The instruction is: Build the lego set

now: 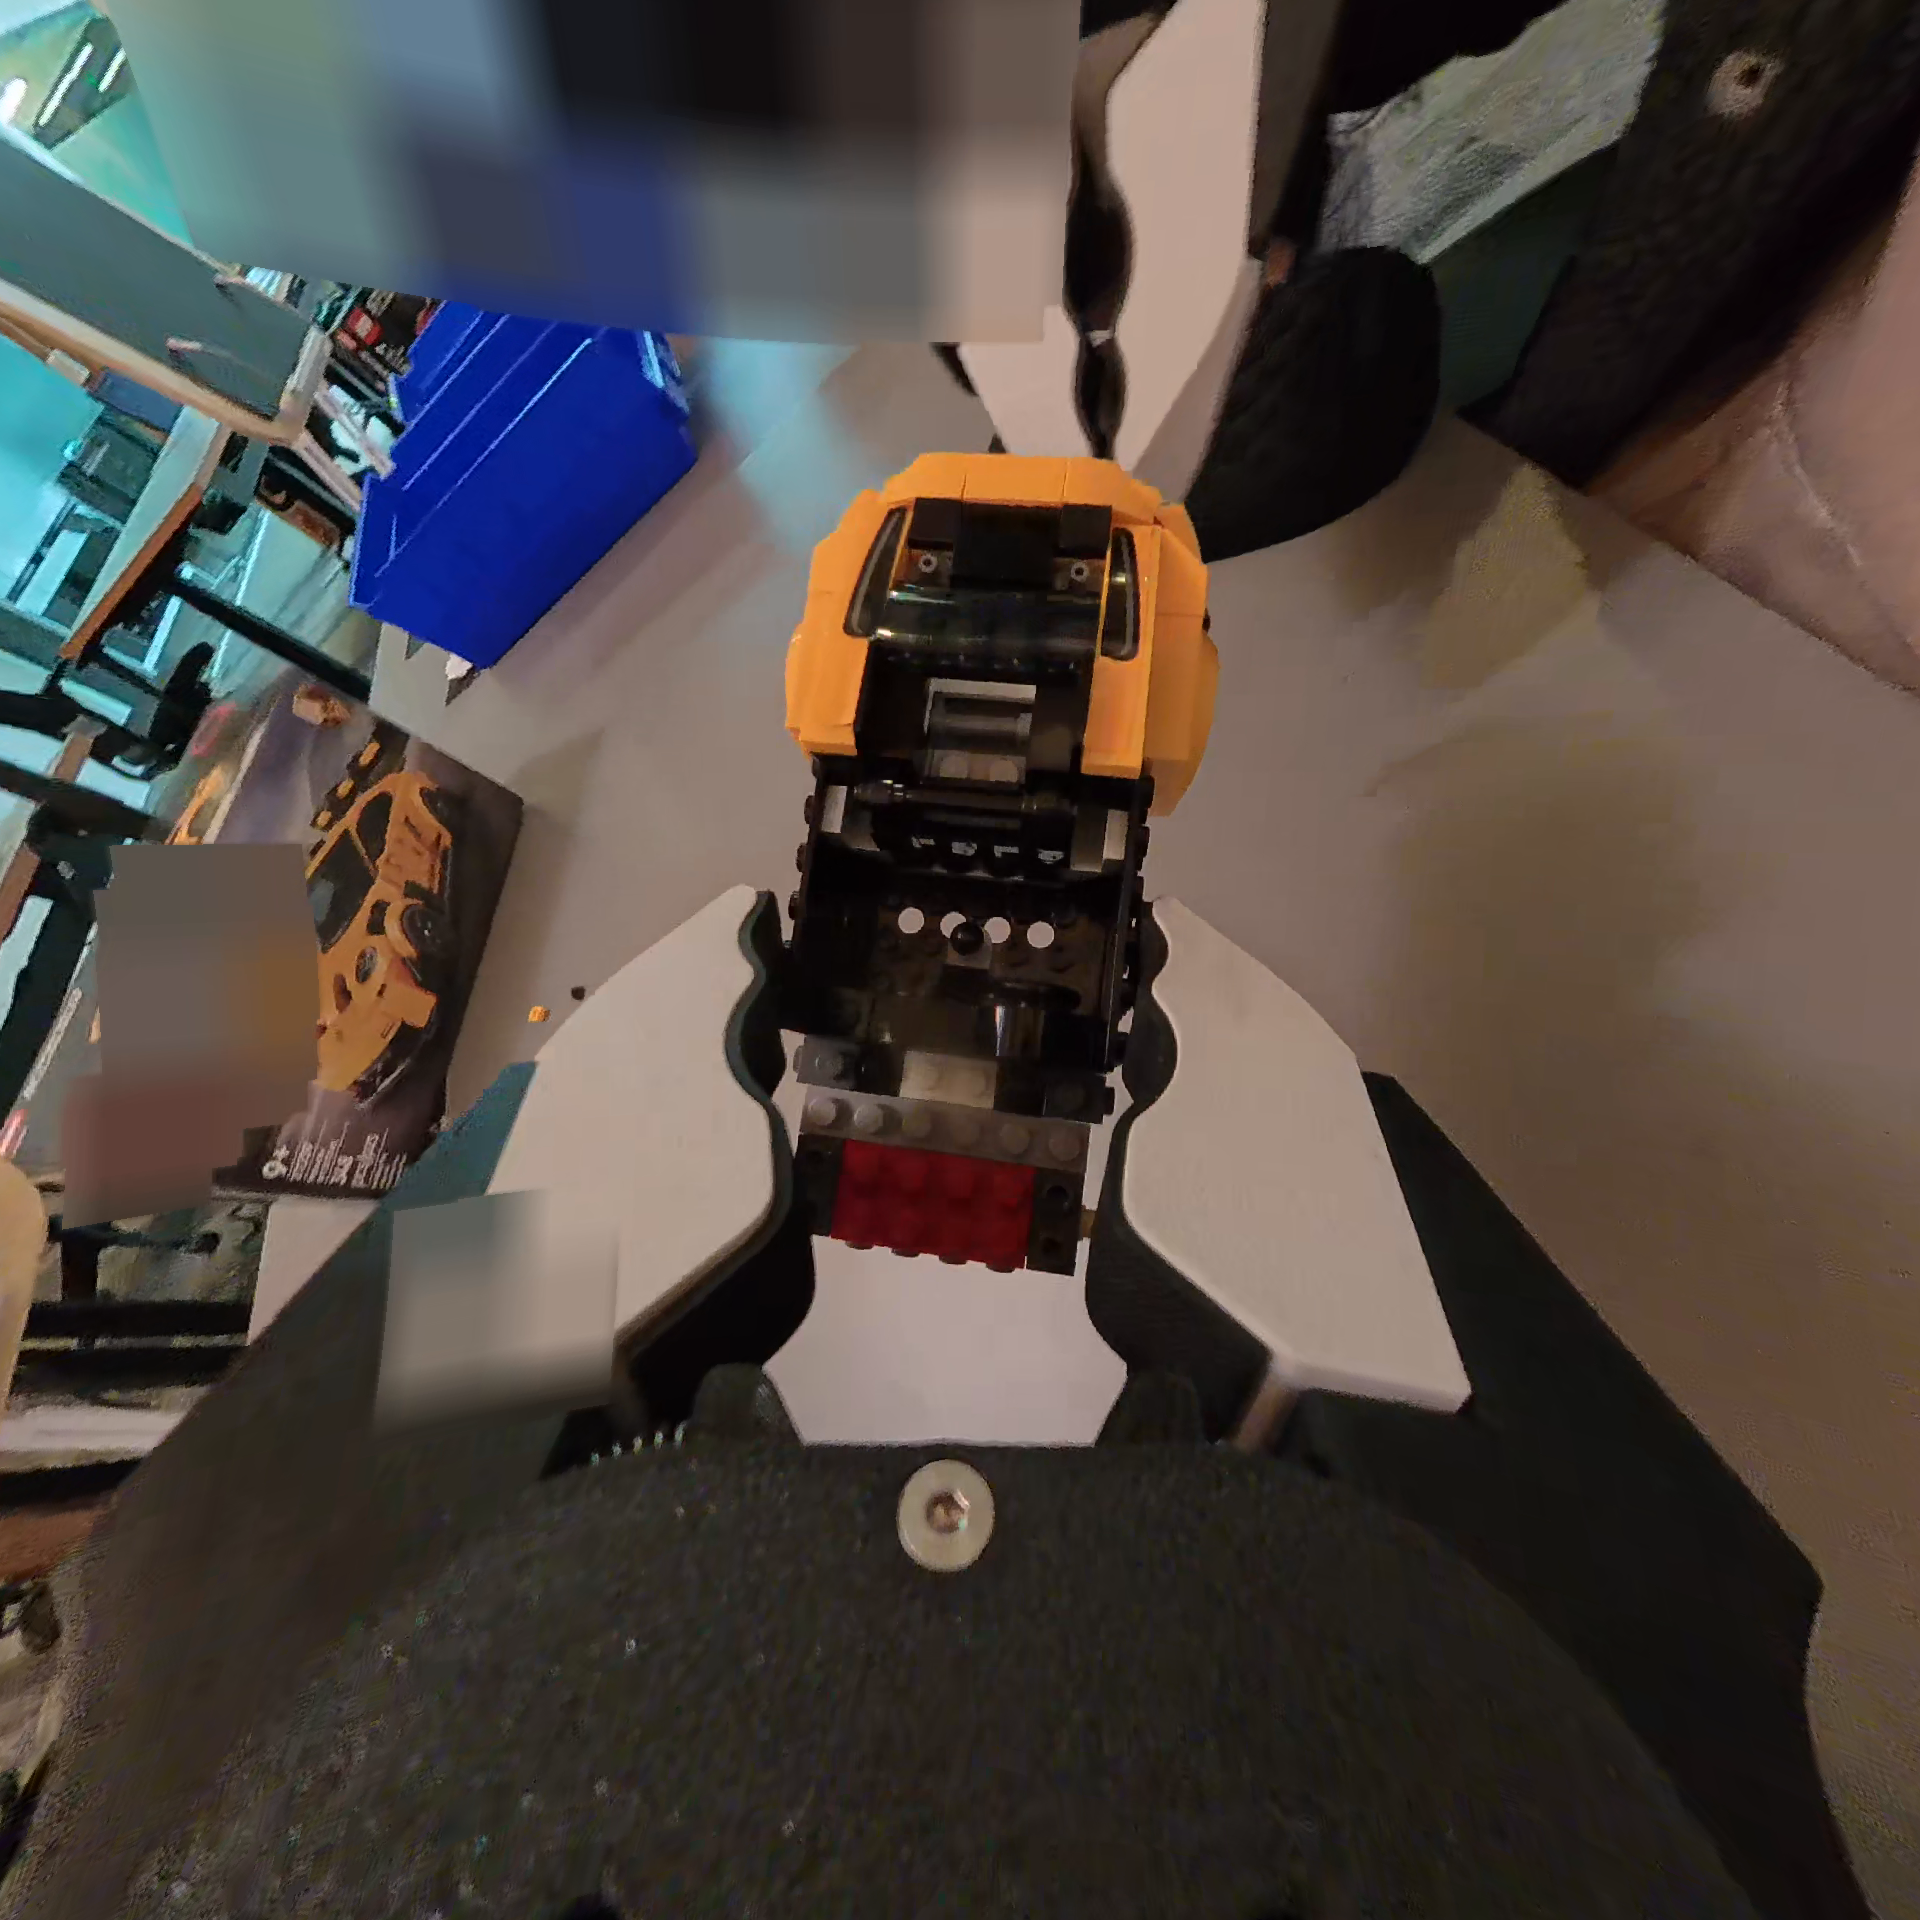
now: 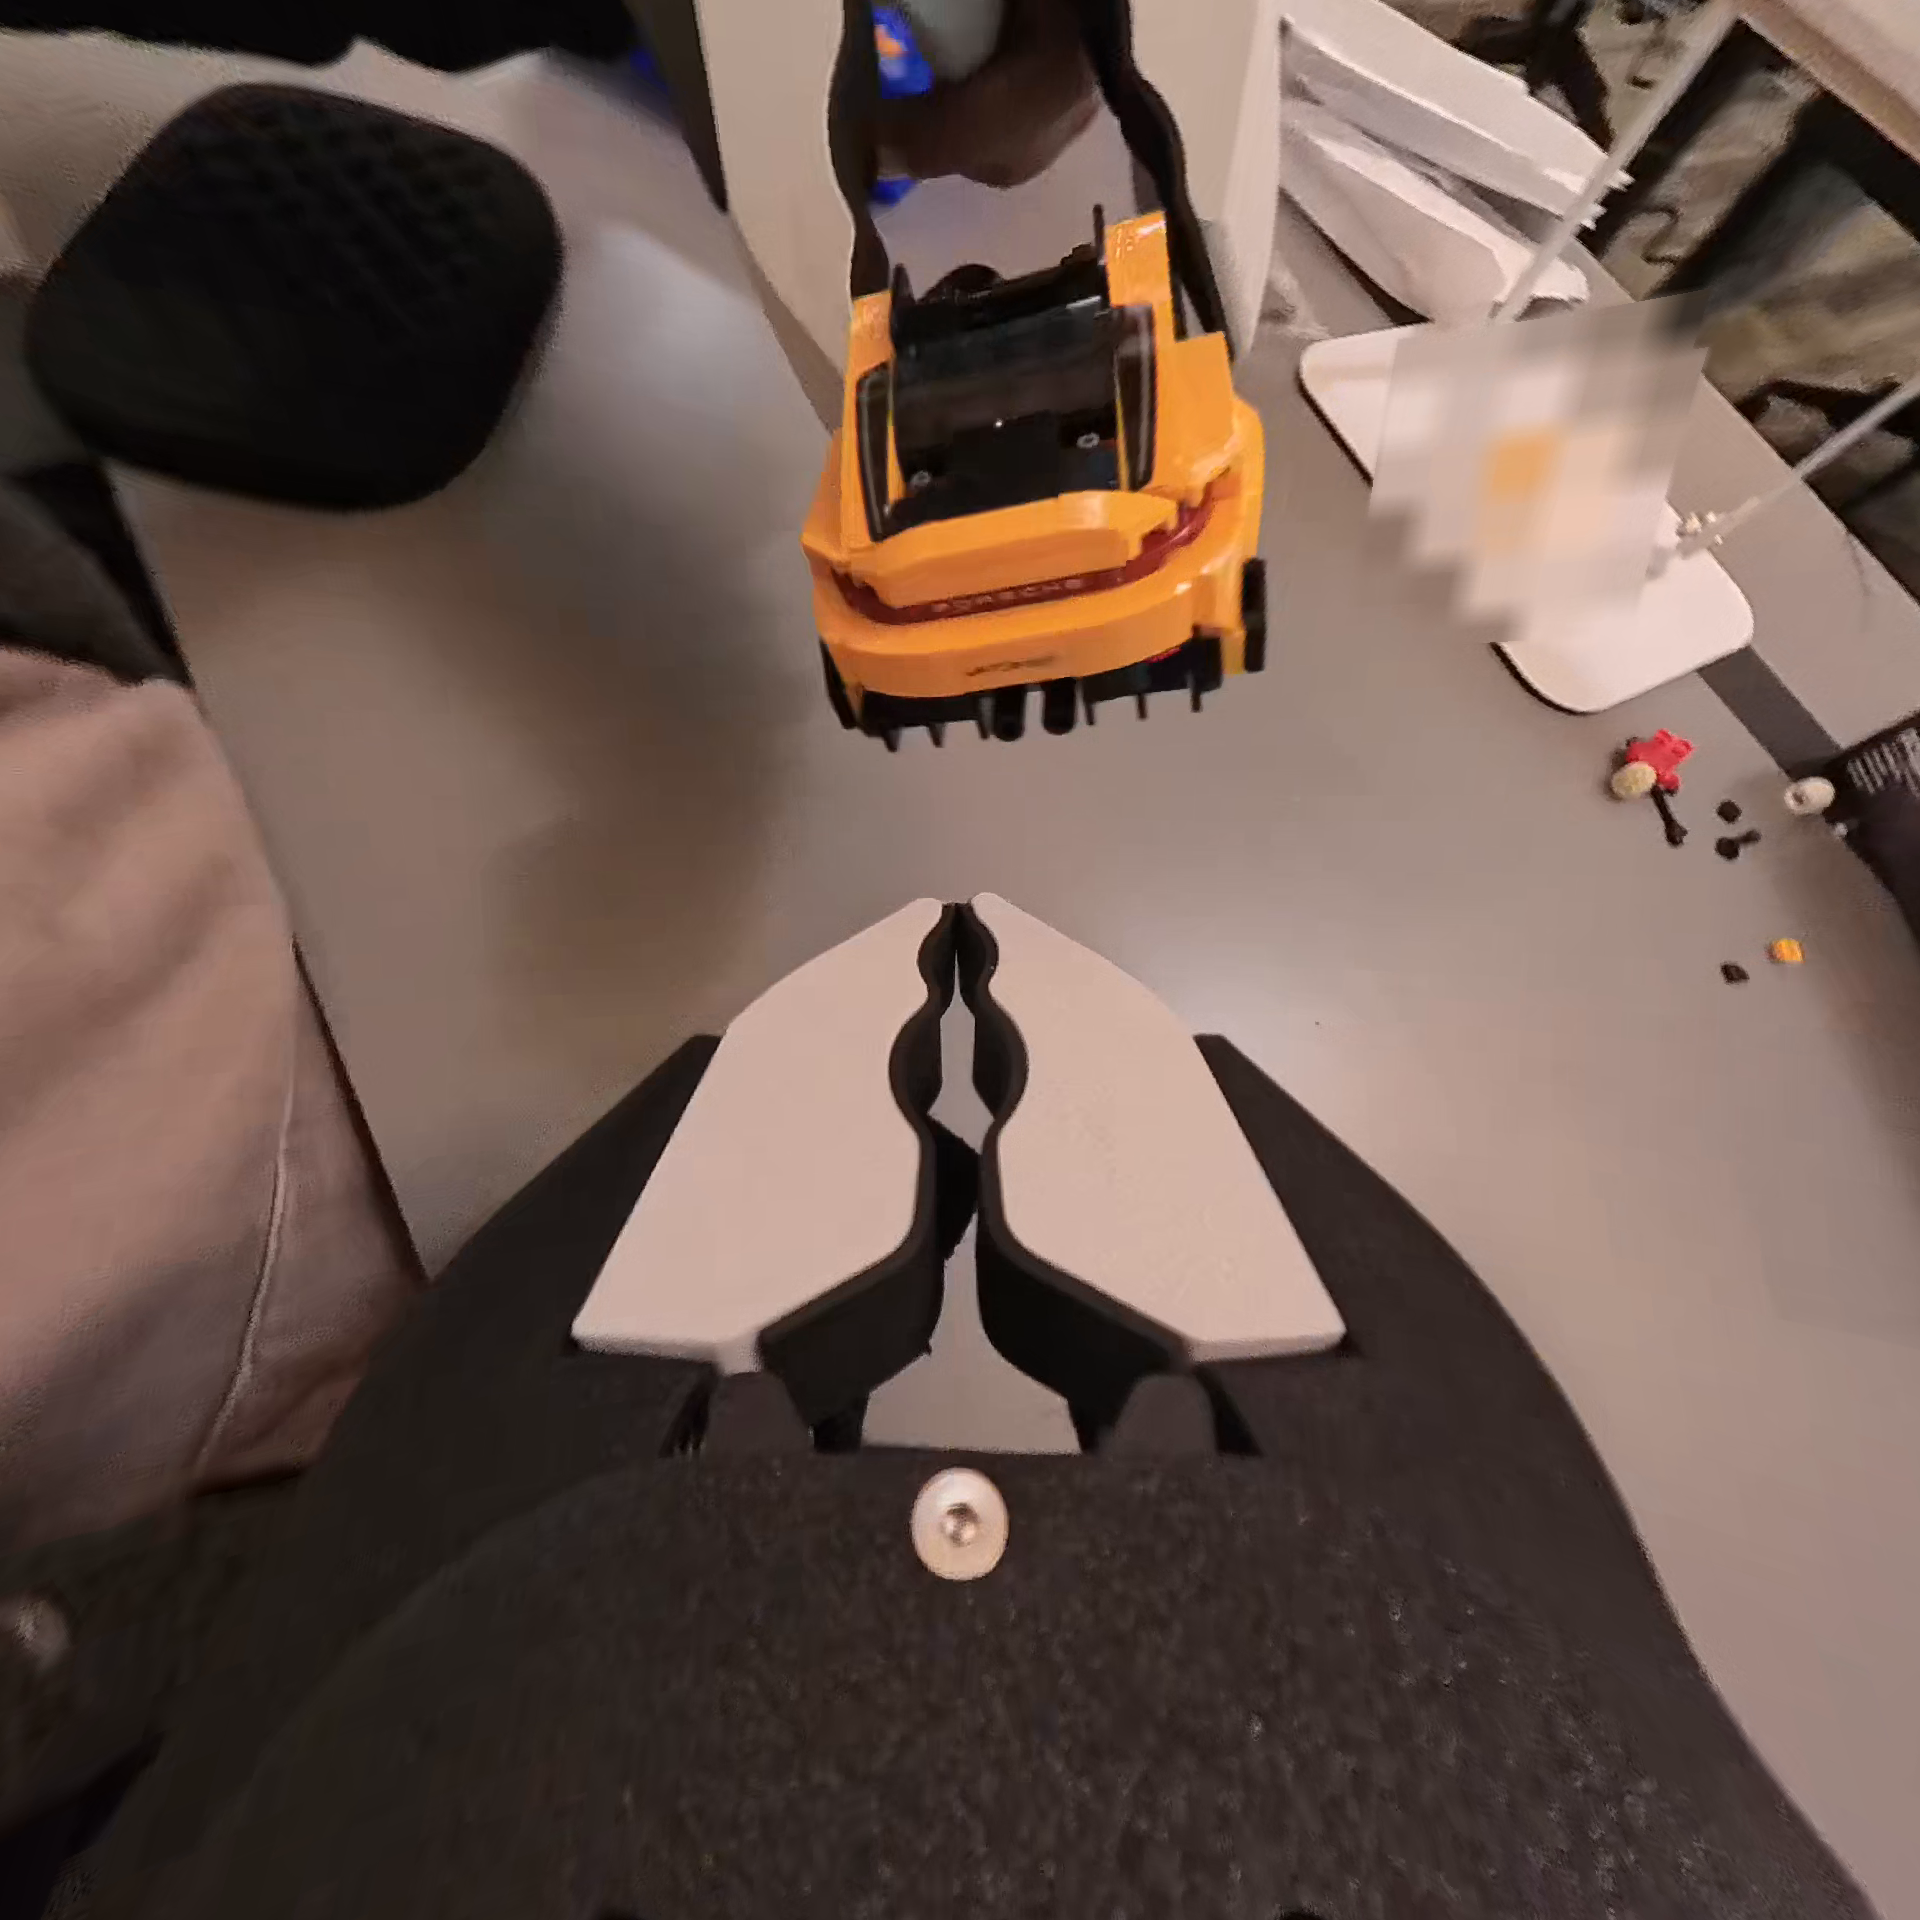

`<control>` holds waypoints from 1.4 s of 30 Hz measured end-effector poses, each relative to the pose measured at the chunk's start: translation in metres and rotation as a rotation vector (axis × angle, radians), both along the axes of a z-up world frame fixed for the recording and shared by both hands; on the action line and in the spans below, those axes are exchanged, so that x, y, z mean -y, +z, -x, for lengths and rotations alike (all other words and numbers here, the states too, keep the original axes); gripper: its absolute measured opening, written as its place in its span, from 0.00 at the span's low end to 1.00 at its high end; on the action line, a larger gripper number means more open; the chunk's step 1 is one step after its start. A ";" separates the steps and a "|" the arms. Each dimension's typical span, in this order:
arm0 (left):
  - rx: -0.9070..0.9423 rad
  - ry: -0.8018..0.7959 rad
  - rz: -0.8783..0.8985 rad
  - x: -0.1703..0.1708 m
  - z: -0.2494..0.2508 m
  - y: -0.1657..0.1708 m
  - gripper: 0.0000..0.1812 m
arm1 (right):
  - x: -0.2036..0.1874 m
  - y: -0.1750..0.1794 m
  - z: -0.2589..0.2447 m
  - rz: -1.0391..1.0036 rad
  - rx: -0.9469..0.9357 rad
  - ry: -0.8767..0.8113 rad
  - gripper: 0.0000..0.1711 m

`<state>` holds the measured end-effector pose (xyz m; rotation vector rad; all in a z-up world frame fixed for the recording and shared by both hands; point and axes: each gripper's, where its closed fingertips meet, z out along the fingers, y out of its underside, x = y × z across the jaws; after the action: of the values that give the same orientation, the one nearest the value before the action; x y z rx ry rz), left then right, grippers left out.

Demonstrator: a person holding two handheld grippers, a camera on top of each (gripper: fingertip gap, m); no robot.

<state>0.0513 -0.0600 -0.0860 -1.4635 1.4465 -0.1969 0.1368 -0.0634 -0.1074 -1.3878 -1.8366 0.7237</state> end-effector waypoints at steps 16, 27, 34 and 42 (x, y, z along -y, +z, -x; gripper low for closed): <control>-0.065 -0.233 0.091 0.051 -0.059 0.000 0.35 | 0.022 0.003 -0.040 0.031 0.095 0.521 0.00; -0.096 -0.328 0.124 0.067 -0.079 -0.003 0.35 | 0.027 -0.005 -0.043 0.119 0.127 0.707 0.00; -0.125 -0.398 0.148 0.073 -0.086 -0.001 0.35 | 0.030 -0.009 -0.039 0.133 0.125 0.741 0.00; -0.115 -0.430 0.172 0.075 -0.089 0.002 0.35 | 0.030 -0.011 -0.038 0.127 0.118 0.746 0.00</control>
<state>0.1401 -0.1345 -0.0839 -1.2973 1.8671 -0.5199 0.1745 -0.0937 -0.1182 -0.7963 -2.4601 1.1541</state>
